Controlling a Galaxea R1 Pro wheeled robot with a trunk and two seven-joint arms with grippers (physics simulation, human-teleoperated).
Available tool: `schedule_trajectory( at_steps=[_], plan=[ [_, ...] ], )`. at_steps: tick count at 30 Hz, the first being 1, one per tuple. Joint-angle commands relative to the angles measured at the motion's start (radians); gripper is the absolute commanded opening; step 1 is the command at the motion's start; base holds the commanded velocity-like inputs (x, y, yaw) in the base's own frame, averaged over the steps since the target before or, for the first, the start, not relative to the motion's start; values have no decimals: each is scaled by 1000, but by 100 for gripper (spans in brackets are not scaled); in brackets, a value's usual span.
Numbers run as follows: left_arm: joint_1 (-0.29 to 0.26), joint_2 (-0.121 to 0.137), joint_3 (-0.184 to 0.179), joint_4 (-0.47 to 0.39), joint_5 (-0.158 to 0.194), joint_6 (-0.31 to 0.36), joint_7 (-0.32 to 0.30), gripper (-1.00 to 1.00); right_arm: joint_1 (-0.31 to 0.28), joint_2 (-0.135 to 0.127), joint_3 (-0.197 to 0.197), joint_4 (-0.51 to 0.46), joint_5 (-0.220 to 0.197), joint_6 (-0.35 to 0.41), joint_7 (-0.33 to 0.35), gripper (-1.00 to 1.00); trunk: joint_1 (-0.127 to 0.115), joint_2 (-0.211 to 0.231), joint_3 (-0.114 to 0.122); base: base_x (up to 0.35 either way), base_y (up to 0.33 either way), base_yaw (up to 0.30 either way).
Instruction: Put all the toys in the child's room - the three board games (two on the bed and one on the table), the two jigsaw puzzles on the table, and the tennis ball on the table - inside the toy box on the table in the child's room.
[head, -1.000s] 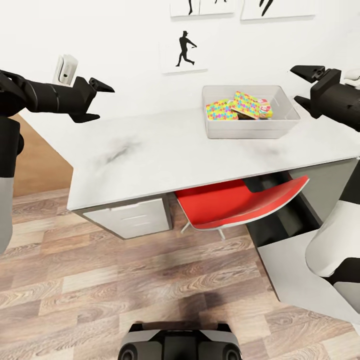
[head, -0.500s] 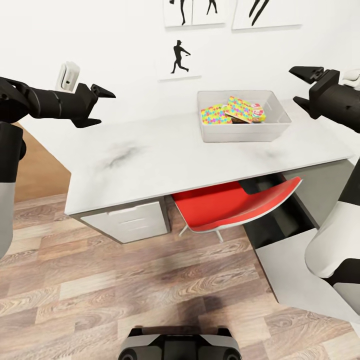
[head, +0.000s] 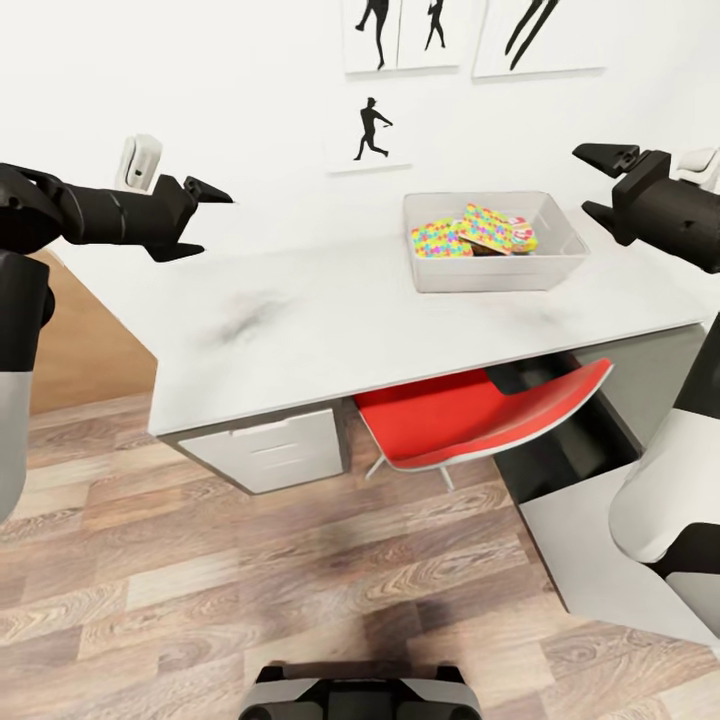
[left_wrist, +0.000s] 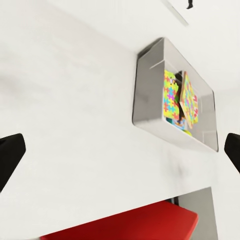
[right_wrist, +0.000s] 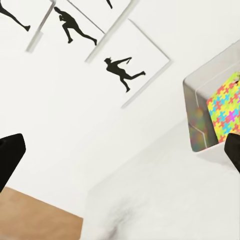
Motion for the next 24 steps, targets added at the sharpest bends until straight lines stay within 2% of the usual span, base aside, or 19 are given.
schedule_trajectory(
  at_steps=[1,10,24],
  plan=[
    [-1,1,-1,0,8,-1,9,100,-1,0,-1,-1,-10,4,-10,100,1,-2,0,0,235,-3],
    [6,0,-2,-7,8,-1,8,100,1,-4,-1,-3,-10,4,-10,100,1,-2,15,0,156,-1],
    [14,-1,-2,-10,7,-2,8,100,10,-5,-2,-5,-10,4,-10,100,1,-2,38,0,29,0]
  ],
)
